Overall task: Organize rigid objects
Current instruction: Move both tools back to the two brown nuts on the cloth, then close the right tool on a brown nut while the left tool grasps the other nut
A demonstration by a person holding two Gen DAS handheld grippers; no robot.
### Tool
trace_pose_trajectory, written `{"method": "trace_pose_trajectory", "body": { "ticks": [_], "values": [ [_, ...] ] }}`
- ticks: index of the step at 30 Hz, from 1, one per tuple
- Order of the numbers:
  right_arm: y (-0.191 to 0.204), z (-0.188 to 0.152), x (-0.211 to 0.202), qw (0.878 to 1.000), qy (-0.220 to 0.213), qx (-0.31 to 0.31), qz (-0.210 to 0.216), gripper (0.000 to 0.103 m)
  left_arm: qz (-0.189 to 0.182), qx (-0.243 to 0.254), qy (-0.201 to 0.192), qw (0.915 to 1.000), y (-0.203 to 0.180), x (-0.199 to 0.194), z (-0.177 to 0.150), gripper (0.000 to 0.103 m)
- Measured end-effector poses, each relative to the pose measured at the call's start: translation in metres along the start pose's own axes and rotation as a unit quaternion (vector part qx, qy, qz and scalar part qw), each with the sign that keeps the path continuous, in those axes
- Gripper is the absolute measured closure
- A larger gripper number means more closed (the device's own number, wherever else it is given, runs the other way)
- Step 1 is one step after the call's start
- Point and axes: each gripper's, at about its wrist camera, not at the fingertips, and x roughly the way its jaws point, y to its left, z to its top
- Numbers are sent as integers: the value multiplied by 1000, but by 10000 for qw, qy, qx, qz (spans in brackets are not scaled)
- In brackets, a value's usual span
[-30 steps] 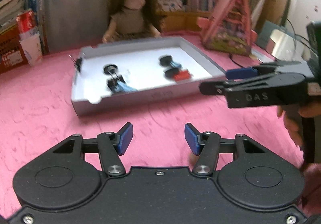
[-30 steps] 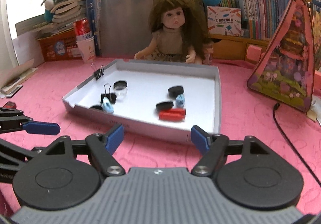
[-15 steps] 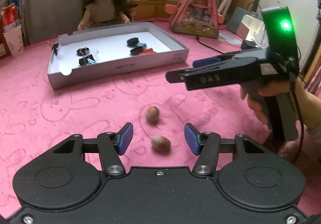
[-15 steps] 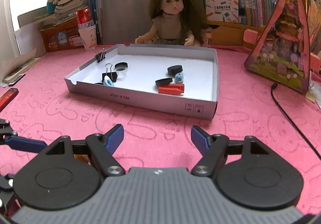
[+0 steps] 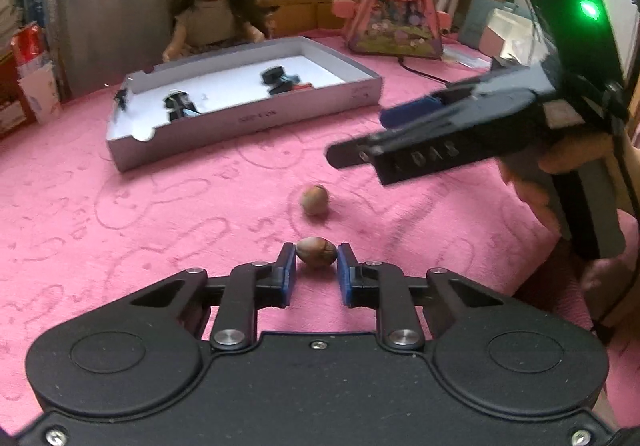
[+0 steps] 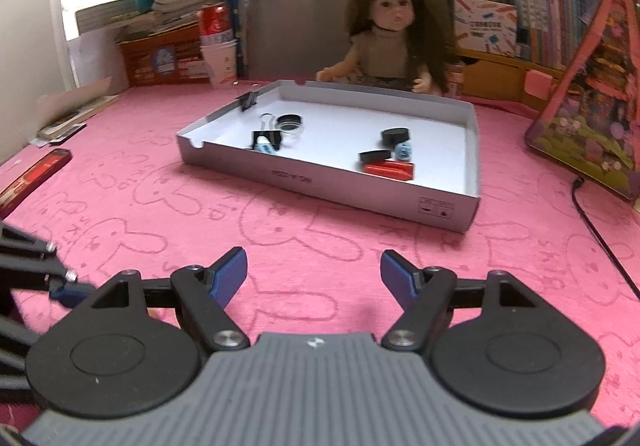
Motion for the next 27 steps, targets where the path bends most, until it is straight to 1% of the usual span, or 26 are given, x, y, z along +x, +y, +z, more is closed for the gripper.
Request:
{"method": "trace_pose_trajectory", "body": {
  "ticks": [4,8,10,15,20,24,27],
  "values": [
    [8,-2,-1,9999,-25,-105,77,20,229,-197,-45,9995,14,-1,3,83],
    [15,-4,-4,9995,-160,-258,-29,20,490,-451,-37,9978,30,2,5,83],
    [16,-4,-3,9996,-132,-259,49,20,563,-549,-52,9969,36,3,5,83],
    [22,-8,-4,9991,-44,-329,260,20,670,-677,-55,9954,45,8,5,83],
    [31,-17,-3,9987,-10,-253,443,20,691,-816,-72,9942,48,11,2,83],
    [41,-23,-2,9984,-55,-382,423,20,742,-818,-136,9938,49,10,0,83],
    [48,-25,-1,9980,-157,-418,440,20,739,-908,-148,9930,51,11,-1,83]
  ]
}}
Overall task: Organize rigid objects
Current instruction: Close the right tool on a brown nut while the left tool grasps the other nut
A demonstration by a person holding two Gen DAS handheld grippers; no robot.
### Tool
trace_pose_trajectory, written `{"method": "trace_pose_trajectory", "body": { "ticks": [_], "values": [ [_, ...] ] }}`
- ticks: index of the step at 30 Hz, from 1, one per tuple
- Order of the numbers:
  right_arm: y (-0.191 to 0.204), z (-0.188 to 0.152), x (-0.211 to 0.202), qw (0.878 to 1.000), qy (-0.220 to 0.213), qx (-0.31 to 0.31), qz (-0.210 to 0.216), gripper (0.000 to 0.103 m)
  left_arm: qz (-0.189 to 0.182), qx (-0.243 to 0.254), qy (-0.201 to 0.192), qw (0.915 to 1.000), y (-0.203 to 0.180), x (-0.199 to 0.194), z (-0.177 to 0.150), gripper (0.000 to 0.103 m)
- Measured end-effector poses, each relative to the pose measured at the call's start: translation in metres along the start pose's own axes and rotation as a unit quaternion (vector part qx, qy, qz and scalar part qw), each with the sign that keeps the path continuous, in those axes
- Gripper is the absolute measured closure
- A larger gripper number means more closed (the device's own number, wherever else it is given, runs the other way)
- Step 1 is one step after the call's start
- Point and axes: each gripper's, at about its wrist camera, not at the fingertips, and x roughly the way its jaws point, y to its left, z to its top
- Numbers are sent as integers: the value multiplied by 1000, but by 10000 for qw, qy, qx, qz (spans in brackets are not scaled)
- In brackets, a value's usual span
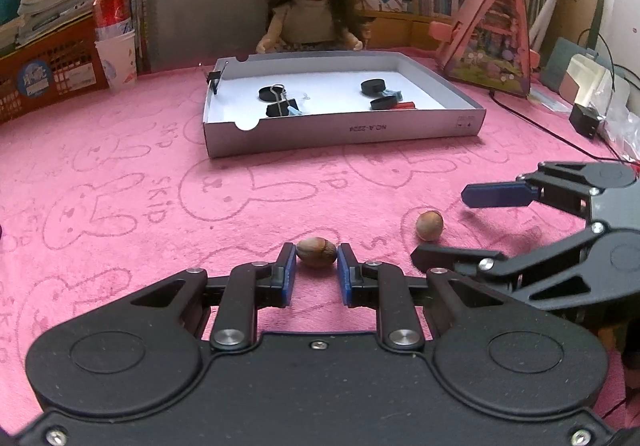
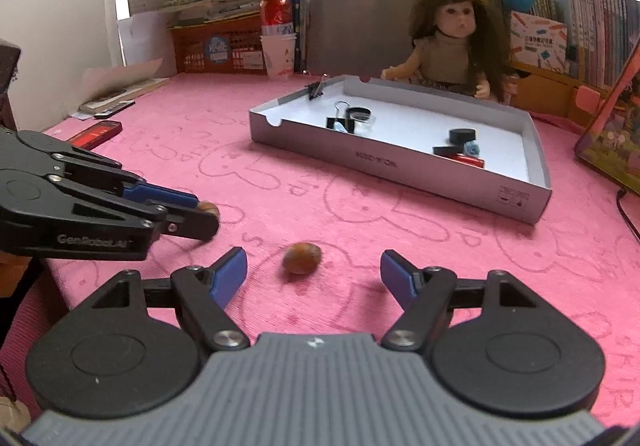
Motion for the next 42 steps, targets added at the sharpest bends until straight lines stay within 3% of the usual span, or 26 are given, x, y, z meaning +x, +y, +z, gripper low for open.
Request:
{"method": "trace_pose_trajectory", "body": {
  "ticks": [3,15,31,42],
  "values": [
    [4,0,4,10000,-30,-35,29,22,53,-64,-38,10000,1,0,0,83],
    [15,-1,5,9997,-84,-154,176,76,172,6,-121,9998,2,2,-4,82],
    [10,-1,-2,9996,-260,-3,52,76,207,39,-161,9996,-1,1,-5,82],
    [9,2,-1,9997,-161,-39,-198,77,139,44,-222,9996,-5,0,-3,83]
  ]
}}
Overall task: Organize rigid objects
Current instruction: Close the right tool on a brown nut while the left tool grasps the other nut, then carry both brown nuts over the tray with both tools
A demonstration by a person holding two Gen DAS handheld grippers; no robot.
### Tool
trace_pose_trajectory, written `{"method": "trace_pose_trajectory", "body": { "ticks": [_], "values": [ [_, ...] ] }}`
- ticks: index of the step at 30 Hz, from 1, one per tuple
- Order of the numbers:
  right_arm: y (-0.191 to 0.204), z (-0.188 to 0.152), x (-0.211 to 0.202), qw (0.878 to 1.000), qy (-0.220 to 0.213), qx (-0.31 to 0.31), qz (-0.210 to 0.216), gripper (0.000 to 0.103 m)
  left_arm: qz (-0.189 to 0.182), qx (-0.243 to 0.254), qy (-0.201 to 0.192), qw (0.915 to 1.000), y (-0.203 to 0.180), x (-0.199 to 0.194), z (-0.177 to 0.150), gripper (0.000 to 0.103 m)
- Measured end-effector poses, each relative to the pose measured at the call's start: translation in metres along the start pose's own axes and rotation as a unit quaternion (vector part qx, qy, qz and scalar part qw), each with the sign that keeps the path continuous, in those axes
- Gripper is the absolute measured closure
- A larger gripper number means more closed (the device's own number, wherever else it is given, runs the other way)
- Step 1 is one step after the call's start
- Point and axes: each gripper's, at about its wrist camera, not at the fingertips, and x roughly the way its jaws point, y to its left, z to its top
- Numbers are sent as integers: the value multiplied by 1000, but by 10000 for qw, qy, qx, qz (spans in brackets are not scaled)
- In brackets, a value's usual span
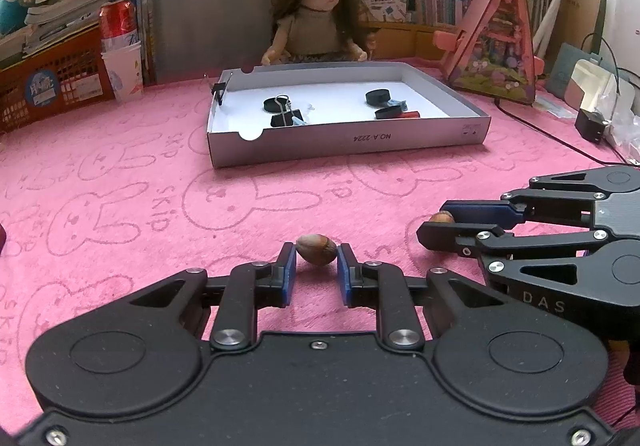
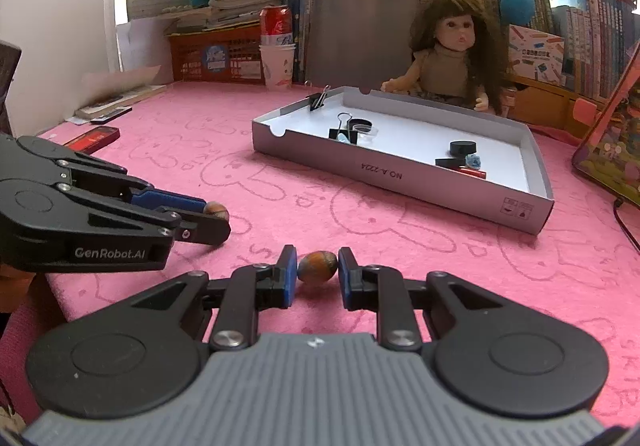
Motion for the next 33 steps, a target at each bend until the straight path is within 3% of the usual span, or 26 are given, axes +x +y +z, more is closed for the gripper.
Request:
{"method": "trace_pose_trajectory", "body": {
  "ticks": [22,33],
  "values": [
    [-33,30,22,9935,231,577,-956,77,142,-89,-277,9995,-8,33,51,83],
    [-41,44,28,9927,212,590,-1031,76,121,-195,-300,9993,-8,46,70,83]
  ]
}}
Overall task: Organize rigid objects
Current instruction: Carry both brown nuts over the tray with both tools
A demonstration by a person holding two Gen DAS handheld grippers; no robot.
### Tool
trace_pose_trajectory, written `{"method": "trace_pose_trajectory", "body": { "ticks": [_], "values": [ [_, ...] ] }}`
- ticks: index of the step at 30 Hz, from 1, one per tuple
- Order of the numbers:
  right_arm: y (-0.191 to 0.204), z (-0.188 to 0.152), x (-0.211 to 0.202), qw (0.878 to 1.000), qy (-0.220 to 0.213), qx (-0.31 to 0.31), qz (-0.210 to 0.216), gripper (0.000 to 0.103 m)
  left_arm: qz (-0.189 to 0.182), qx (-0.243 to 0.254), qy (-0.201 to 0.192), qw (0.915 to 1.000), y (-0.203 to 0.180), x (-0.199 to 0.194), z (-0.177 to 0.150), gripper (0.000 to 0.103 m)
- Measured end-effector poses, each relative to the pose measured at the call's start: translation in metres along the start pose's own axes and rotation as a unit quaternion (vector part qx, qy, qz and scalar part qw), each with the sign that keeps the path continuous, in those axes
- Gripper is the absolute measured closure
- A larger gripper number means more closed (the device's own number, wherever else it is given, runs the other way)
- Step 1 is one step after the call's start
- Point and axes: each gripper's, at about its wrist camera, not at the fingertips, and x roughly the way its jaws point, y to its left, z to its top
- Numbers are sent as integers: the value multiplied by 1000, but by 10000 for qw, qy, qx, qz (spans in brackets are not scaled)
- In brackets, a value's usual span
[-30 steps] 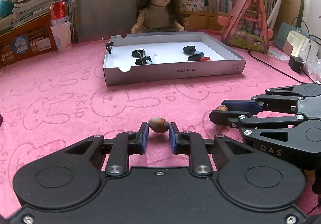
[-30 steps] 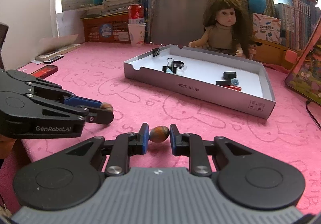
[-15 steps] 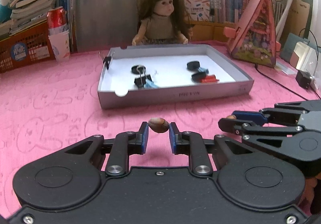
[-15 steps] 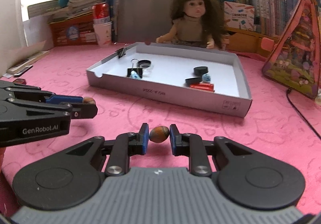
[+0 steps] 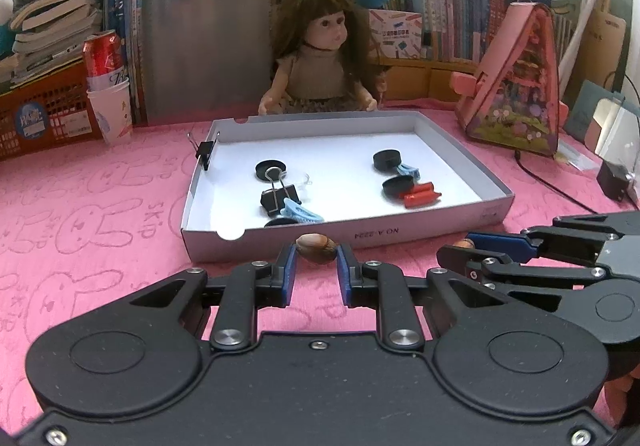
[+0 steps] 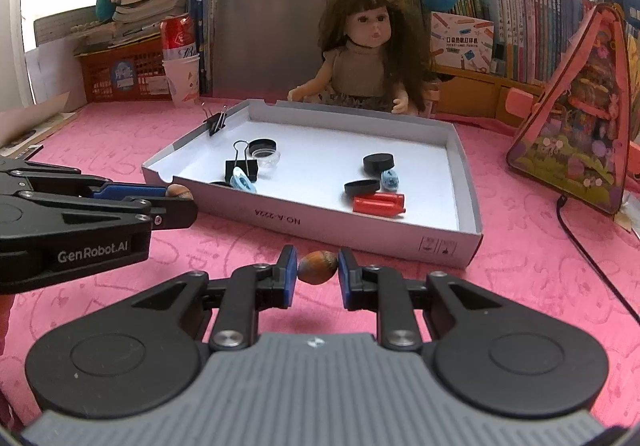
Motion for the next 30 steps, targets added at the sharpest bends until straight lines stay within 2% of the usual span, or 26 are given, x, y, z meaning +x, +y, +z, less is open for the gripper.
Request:
{"method": "trace_pose_trajectory", "body": {
  "ticks": [10,18,30],
  "values": [
    [-4,16,16,10000,75,-52,-13,77,110,-266,-46,9996,20,18,25,83],
    [-30,47,42,9988,211,451,12,77,193,-471,85,9987,35,51,53,83],
    [-74,87,97,9892,489,1384,-8,77,245,-794,410,9957,50,115,96,83]
  ]
}}
